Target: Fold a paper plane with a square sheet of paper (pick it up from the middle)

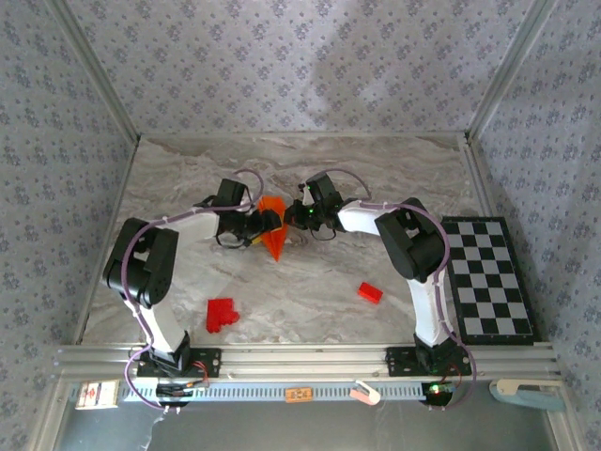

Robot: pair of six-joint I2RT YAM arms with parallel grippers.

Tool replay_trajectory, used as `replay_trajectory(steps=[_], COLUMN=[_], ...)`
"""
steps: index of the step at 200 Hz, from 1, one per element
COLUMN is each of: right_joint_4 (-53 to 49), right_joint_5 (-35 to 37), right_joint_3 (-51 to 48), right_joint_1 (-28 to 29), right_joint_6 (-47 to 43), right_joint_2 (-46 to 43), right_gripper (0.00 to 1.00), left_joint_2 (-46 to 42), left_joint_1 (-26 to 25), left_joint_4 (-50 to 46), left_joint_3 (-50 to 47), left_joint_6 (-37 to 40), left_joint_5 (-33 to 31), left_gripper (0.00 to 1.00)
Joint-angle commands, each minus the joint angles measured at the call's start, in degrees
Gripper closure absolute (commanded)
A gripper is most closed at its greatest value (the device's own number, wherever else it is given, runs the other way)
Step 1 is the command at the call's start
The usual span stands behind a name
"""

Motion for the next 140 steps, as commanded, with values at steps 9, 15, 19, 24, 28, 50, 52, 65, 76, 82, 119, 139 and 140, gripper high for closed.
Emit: replay_trajectory(steps=[9,15,19,24,28,50,52,65,76,82,119,139,140], right_joint_4=[-1.3,-1.3,-1.2,-1.1,-1.1,-1.1,-1.0,-0.9,-0.9,-1.0,-1.3,-1.4,-1.4], right_joint_5=[-0.2,-0.2,-0.3,-0.3,-0.3,-0.5,-0.5,-0.8,-0.9,-1.1,-1.2,-1.3,-1.3], right_joint_3=[0.1,0.1,0.1,0.1,0.1,0.1,0.1,0.1,0.2,0.3,0.5,0.6,0.6], right_joint_1=[-0.2,-0.2,-0.2,-0.1,-0.2,-0.1,-0.1,0.0,0.0,0.1,0.1,0.2,0.2], right_joint_6=[0.6,0.7,0.7,0.6,0.7,0.6,0.7,0.7,0.6,0.7,0.7,0.7,0.7], right_joint_2=[-1.2,-1.2,-1.2,-1.2,-1.3,-1.7,-1.7,-1.9,-2.1,-2.1,-2.0,-1.9,-1.9], right_gripper=[0.93,0.94,0.94,0.94,0.94,0.94,0.94,0.94,0.94,0.94,0.94,0.94,0.94], left_joint_2=[0.7,1.0,1.0,1.2,1.3,1.7,1.8,2.3,2.8,3.1,4.4,4.9,5.0], left_joint_1=[-1.1,-1.3,-1.3,-1.4,-1.5,-1.7,-1.7,-2.1,-2.4,-2.6,-3.3,-3.6,-3.6], left_joint_4=[-2.6,-3.0,-3.3,-3.7,-4.0,-5.2,-5.3,-5.6,-6.4,-6.5,-7.5,-8.1,-8.2], left_joint_3=[2.7,2.8,2.9,3.0,3.1,3.9,4.0,4.5,5.2,5.5,6.8,7.3,7.4], left_joint_6=[1.9,2.0,2.1,2.2,2.2,2.6,2.6,3.0,3.4,3.6,4.1,4.5,4.5], left_joint_5=[0.0,-0.6,-1.0,-1.7,-2.3,-4.6,-4.6,-5.1,-5.6,-5.6,-6.3,-6.9,-6.9], left_gripper=[0.37,0.39,0.4,0.42,0.44,0.5,0.5,0.53,0.55,0.56,0.58,0.58,0.58])
